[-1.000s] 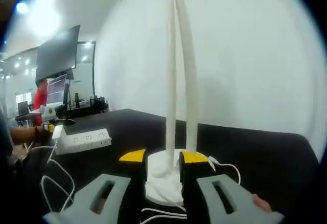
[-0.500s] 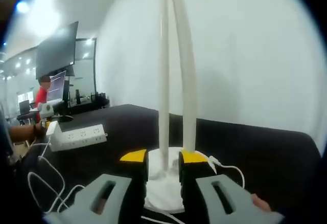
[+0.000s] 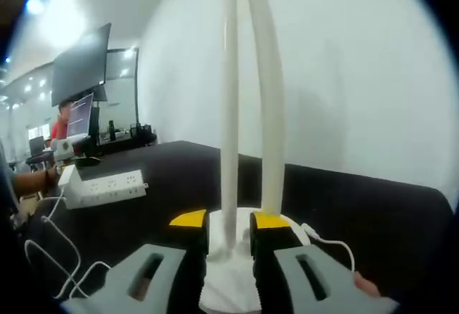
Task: Insert the desk lamp plug into the socket, turn on the power strip switch, turn on the lamp switch, then turn off the lamp switch, turn off the power strip switch, and remove the plug from the socket.
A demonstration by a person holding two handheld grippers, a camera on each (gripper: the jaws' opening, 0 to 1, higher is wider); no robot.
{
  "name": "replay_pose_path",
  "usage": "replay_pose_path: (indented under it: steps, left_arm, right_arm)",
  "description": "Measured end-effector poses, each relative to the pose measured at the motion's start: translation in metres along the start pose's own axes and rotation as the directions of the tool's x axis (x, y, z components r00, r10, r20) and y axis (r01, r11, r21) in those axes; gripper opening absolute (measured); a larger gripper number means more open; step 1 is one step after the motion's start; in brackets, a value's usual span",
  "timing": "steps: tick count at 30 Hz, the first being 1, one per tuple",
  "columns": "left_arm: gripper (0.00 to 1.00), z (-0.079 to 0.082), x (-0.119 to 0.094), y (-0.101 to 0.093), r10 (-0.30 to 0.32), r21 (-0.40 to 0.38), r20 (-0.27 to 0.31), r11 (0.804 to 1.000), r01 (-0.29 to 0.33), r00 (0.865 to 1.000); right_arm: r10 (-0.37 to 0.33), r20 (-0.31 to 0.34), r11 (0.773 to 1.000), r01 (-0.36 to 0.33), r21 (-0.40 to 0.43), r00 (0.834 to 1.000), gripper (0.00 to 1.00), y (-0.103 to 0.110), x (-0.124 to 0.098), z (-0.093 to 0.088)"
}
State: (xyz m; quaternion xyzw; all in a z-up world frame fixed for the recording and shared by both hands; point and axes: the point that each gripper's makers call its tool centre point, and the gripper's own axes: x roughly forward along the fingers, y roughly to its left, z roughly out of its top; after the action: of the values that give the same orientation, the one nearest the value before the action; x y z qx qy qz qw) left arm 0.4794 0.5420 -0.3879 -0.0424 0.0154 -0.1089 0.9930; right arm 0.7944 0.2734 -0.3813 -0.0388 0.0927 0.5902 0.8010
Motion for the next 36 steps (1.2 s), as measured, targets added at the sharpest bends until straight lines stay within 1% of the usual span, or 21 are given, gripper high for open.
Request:
replay_pose_path:
  steps: [15,21,28,36]
  left_arm:
    - [0.76,0.001,0.0,0.0,0.007,0.003,0.003,1.0,-0.007,1.0]
    - [0.75,0.001,0.0,0.0,0.01,0.006,0.003,1.0,-0.01,1.0]
    - [0.75,0.002,-0.001,0.001,0.012,0.005,0.007,1.0,-0.012,1.0]
    - [0.75,0.002,-0.002,0.002,0.014,0.006,0.011,1.0,-0.015,1.0]
  right_arm:
    - [0.033,-0.006,0.999,-0.033,0.012,0.999,0.23,-0.002,0.013,-0.003]
    - [0.051,-0.008,0.999,-0.051,0.019,0.999,0.22,0.001,0.016,-0.005]
    - [0.065,-0.015,0.998,-0.065,0.016,0.998,0.15,0.003,0.022,-0.007]
    - [0.065,-0.025,0.998,-0.065,0.003,0.998,0.11,0.003,0.022,-0.008]
